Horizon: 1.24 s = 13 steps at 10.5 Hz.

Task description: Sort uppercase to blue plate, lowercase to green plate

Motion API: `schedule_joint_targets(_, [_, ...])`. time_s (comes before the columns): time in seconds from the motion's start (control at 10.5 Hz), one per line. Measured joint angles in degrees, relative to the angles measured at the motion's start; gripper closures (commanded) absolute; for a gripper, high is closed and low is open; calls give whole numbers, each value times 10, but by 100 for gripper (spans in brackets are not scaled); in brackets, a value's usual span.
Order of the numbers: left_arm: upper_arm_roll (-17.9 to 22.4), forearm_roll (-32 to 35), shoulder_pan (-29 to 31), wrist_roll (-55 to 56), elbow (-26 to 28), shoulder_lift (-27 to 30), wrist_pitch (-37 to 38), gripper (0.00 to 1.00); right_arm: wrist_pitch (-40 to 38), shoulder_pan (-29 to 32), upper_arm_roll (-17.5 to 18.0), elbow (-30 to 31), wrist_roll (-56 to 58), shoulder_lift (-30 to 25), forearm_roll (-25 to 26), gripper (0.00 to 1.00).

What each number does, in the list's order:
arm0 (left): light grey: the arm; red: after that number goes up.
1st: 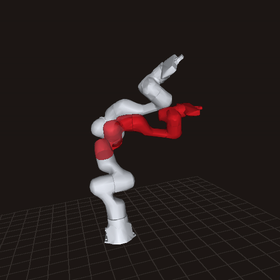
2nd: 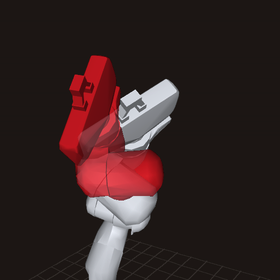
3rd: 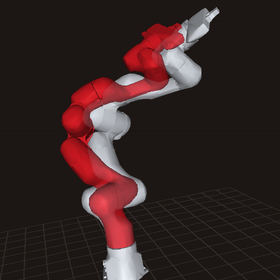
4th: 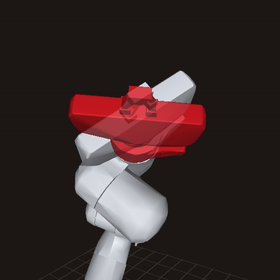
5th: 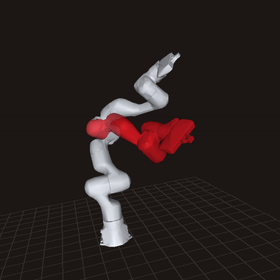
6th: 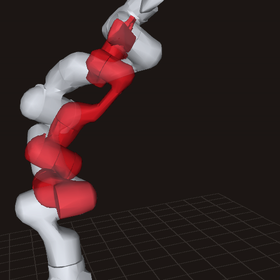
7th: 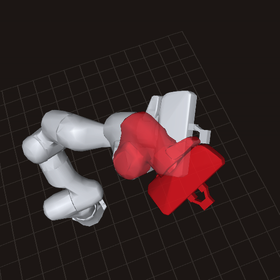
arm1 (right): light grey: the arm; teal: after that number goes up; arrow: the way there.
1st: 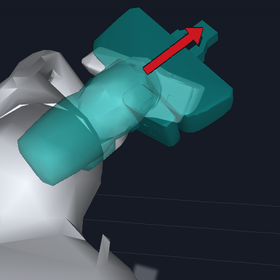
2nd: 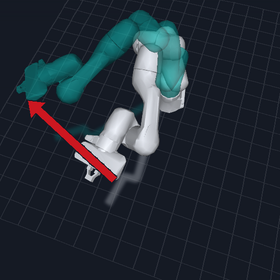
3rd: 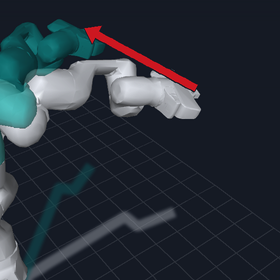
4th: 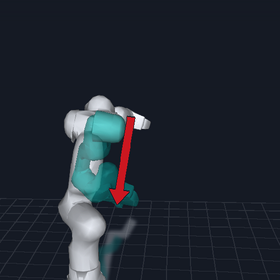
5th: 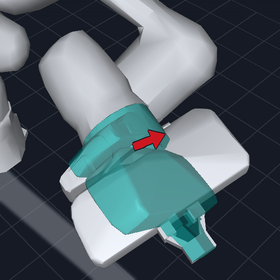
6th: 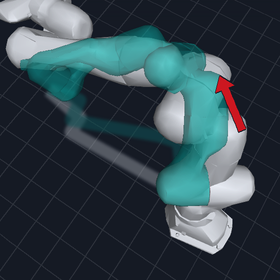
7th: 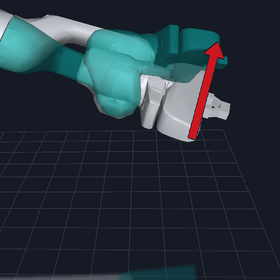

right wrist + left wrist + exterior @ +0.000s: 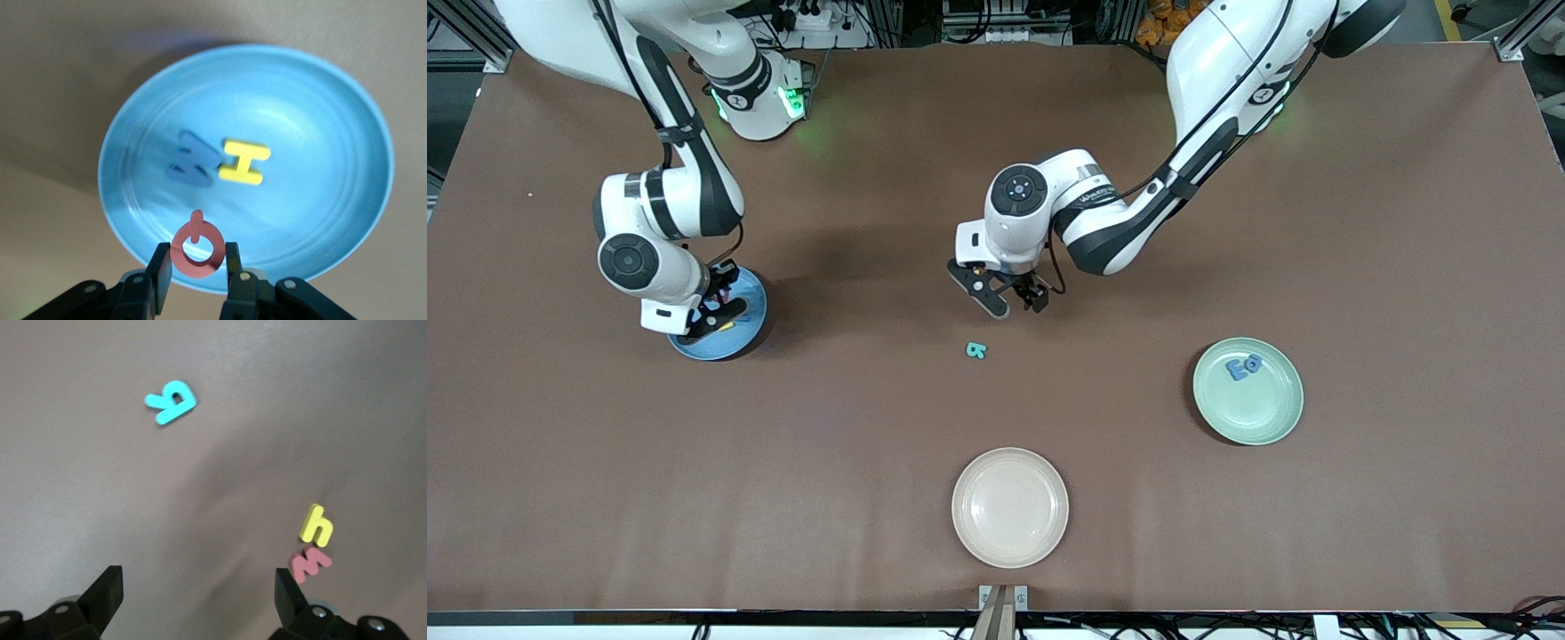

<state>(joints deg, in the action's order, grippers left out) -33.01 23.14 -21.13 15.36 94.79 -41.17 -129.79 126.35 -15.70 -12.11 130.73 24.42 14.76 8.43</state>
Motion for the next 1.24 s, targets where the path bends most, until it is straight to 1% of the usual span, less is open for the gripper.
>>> schedule_joint_targets(0.19, [0, 8, -18, -1, 0, -1, -3, 0, -18, -1, 1, 4, 0, 0, -18, 4])
schedule_joint_targets(0.48, [2, 18, -44, -1, 0, -5, -3, 10, -16, -3, 2, 4, 0, 0, -33, 4])
schedule_joint_targets(0.57, [2, 18, -48, -1, 0, -8, -3, 12, -11, -5, 2, 3, 0, 0, -51, 5])
schedule_joint_targets(0.67, [2, 18, -51, -1, -1, -11, -3, 16, -2, -7, 3, 1, 0, 0, -80, 5])
schedule_joint_targets(0.76, [3, 18, -52, -1, -3, -15, -4, 18, 11, -10, 4, -5, -5, 0, -101, 5])
schedule_joint_targets(0.95, [4, 19, -57, -1, -10, -25, -5, 22, 30, -20, 9, -23, -42, 0, -114, 5])
schedule_joint_targets(1.14, [13, 25, -75, -1, -24, -38, -6, 25, 51, -23, 27, -39, -97, 0, -116, 5])
schedule_joint_targets(1.24, [18, 26, -83, -1, -32, -45, -8, 28, 59, -23, 39, -45, -125, 0, -117, 5])
